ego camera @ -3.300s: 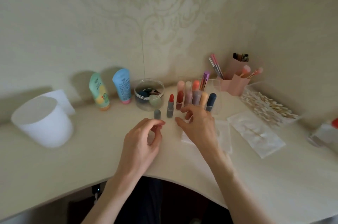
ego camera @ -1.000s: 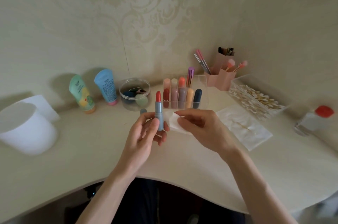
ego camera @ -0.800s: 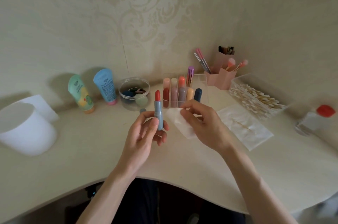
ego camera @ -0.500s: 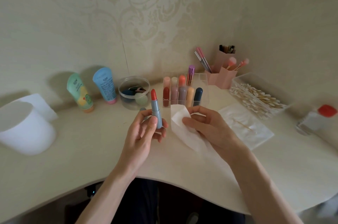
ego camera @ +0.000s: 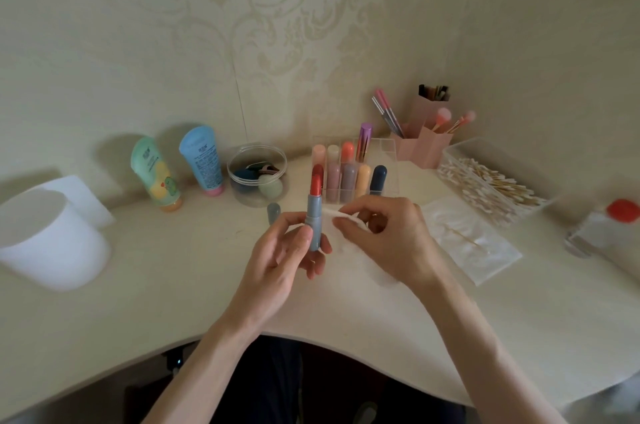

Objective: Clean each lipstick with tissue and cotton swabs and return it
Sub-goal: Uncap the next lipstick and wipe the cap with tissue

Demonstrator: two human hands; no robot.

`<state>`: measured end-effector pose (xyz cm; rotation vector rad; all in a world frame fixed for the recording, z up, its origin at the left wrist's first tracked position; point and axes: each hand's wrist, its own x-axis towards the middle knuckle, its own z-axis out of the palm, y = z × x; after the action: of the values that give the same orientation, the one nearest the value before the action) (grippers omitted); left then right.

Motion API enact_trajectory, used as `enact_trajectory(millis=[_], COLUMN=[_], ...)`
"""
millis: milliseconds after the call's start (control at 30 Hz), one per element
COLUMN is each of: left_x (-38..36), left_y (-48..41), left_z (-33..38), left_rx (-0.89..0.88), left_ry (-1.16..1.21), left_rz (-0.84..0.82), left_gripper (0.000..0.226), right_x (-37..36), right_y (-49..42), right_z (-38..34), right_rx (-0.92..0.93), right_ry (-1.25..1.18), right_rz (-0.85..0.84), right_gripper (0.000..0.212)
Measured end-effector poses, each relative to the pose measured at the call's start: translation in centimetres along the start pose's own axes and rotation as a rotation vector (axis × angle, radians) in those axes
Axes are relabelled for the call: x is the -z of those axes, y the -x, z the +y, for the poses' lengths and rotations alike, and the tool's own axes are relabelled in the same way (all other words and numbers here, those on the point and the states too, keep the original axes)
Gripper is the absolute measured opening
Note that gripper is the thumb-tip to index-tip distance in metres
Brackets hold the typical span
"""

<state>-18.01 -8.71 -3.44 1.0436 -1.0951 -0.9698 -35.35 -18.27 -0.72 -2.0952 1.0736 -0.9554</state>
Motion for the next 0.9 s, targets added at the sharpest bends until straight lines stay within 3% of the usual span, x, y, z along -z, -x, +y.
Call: enact_trajectory(millis=[100,400,533,633,767,833,900], left_x=[0.2,0.2,0.1,0.1,0.2,0.2,0.3], left_y=[0.0,-0.2,-0.2,-0.1,-0.1,-0.1,-0.1], left_z=[-0.2,-0.6,-0.6,-0.4,-0.4,-0.4,-0.5], left_rx=[0.014,0.047,0.052,0.048,0.039,0.033,0.024], left_ry=[-0.010,-0.037,-0.041,-0.034,-0.011,-0.015,-0.024], left_rz=[-0.028,0.030,0.059,0.054,0.068,0.075,0.067], left_gripper=[0.028,0.028,0.027,0.027,0.026,0.025,0.025], right_x=[0.1,2.0,2.6,2.0,1.0,1.0,1.5], right_y=[-0.5,-0.1,-0.4,-0.4,-0.6,-0.6,-0.4], right_z=[-0.8,-1.4,0.0,0.3,1.3,1.9,1.6], right_rx=[-0.033,-0.044,-0.036,0.012,-0.014,-0.032,-0.049], right_ry=[-0.217,-0.571,-0.554,-0.458,-0.190,-0.224,-0.351], right_rz=[-0.104,-0.610,-0.737,-0.642,-0.284,-0.205,-0.242], right_gripper=[0.011,0.024,0.037,0.030,0.043,0.040,0.030])
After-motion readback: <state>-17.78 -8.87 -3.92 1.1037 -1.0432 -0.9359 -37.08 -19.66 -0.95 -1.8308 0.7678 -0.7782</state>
